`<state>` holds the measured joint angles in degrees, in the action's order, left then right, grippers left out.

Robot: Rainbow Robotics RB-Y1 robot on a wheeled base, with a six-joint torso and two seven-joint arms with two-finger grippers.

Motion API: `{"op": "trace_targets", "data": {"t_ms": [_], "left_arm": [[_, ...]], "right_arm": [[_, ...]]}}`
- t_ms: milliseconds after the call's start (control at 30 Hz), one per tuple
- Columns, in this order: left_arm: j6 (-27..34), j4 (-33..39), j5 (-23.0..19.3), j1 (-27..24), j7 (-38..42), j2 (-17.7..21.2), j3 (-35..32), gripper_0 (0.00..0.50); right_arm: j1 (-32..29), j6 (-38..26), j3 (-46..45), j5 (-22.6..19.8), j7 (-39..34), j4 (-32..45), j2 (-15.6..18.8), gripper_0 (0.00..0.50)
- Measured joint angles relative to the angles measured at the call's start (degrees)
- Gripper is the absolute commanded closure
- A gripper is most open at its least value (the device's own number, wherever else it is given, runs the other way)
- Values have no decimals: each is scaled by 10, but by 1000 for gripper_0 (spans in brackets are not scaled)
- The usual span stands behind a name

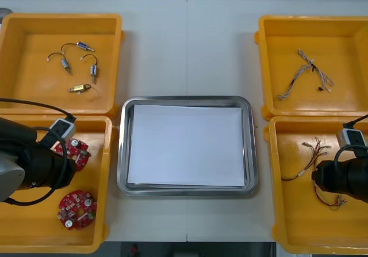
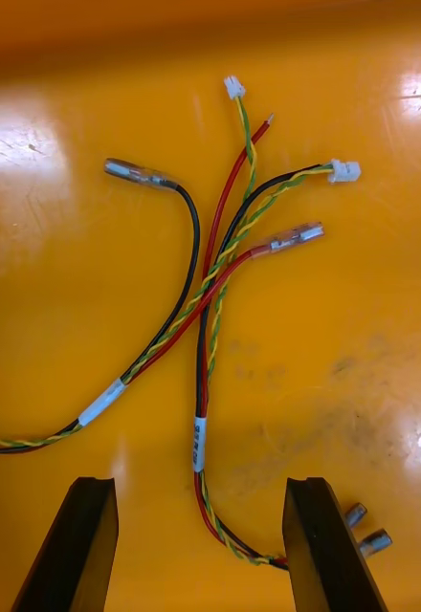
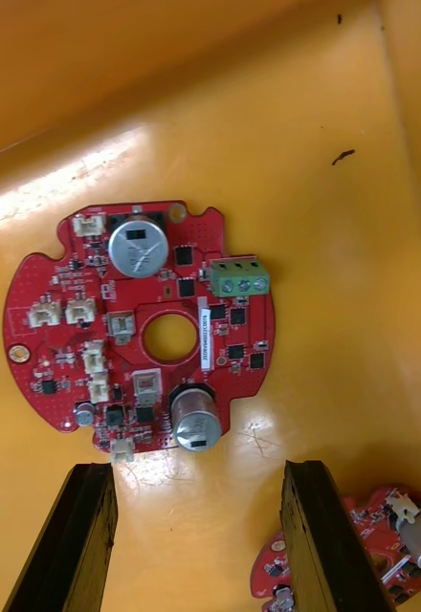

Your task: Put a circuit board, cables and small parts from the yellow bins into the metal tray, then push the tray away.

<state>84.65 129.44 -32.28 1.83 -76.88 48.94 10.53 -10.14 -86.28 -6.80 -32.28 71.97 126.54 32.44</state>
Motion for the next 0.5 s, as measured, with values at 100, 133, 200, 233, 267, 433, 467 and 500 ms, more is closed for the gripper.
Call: {"op": "trace_targets", "data": {"t_ms": [100,133,200,233,267,433,467,500], "left_arm": [[-5,0,11,0,1,0,12,0],[-7,0,14,0,2,0,16,0],[-11,0,16,0,3,0,22,0],[-15,0,16,0,3,0,25,0],[-17,-1,17,0,3,0,27,0],[-24,-6,29,0,3,-1,40,0],[-24,-8,30,0,3,-1,41,0],[-24,-9,31,0,3,-2,41,0]], "right_arm": [[0,9,7,2,0,-11,0,0],[0,13,10,5,0,-15,0,0],[0,27,19,14,0,-23,0,0],[0,35,24,17,0,-28,0,0],[0,44,29,18,0,-33,0,0],[0,56,43,25,0,-50,0,0],[0,56,44,27,0,-50,0,0],[-1,56,45,28,0,-50,0,0]]}}
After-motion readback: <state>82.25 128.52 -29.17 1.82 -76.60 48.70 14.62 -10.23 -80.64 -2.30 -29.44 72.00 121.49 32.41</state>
